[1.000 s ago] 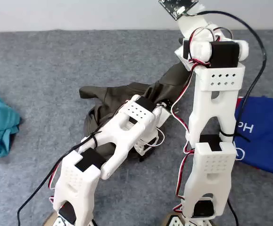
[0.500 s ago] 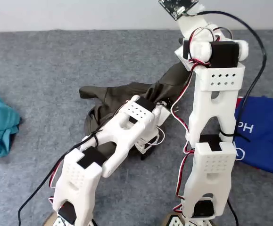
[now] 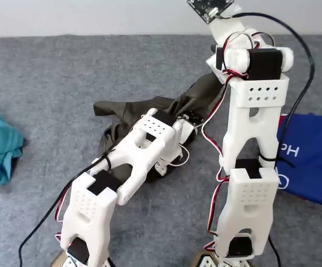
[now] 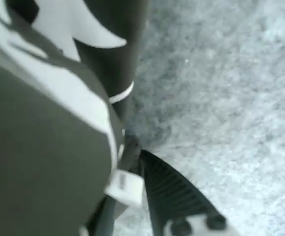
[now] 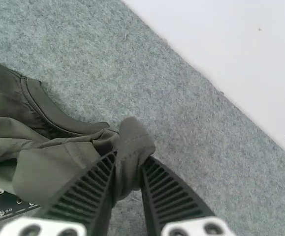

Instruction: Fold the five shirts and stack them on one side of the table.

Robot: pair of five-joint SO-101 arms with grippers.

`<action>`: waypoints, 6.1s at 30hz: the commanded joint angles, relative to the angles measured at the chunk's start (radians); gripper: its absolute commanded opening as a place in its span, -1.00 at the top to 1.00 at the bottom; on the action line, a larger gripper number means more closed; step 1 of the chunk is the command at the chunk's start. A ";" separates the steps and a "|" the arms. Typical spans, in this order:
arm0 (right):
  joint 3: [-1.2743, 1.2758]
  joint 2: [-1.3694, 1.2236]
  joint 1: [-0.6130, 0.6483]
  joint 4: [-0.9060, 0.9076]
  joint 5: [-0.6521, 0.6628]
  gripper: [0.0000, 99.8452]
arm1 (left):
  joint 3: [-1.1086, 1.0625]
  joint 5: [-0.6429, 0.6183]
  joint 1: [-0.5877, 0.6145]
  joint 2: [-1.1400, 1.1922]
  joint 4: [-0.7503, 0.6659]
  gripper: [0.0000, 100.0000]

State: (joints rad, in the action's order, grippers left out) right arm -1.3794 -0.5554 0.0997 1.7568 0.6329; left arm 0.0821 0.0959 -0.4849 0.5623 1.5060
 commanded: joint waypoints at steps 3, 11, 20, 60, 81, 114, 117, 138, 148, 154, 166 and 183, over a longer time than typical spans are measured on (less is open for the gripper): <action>-0.009 0.064 -0.013 0.041 -0.003 0.98 | 0.058 -0.006 0.066 -0.235 0.129 0.97; -0.003 0.168 -0.024 0.041 -0.003 0.98 | 0.116 -0.002 0.242 -0.767 0.216 0.97; -0.003 0.318 -0.035 0.041 -0.008 0.98 | 0.150 0.170 0.462 -1.111 0.120 0.97; -0.002 1.026 -0.163 -0.254 0.295 0.98 | 0.166 0.491 0.772 -1.573 -0.348 0.97; -0.008 0.398 -0.094 -0.024 0.181 0.98 | -0.634 0.562 0.766 -1.610 -0.713 0.97; -0.002 -0.259 -0.002 -0.895 0.187 0.98 | -0.093 0.683 0.763 -0.419 -1.234 0.97; -0.008 -0.257 -0.005 -0.753 0.184 0.98 | -0.120 0.684 0.763 -0.417 -1.135 0.97; -0.003 -0.239 -0.076 0.044 0.017 0.98 | -0.288 0.678 0.835 -0.414 -0.578 0.97; 0.528 0.010 -0.050 0.038 0.015 0.98 | -0.294 0.681 0.853 -0.414 -0.499 0.97; 0.715 0.068 -0.047 0.038 0.011 0.98 | -0.308 0.733 0.852 -0.414 -0.428 0.97; 0.887 0.139 -0.048 0.041 0.015 0.85 | -0.306 0.733 0.882 -0.425 -0.376 0.79; 0.888 0.409 0.012 0.041 0.009 0.32 | -0.262 0.571 0.812 -0.651 -0.233 0.72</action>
State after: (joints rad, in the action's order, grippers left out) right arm -0.4849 -0.2071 0.0890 1.7553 0.6559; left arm -0.2171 0.7050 0.3897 -0.0422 1.2820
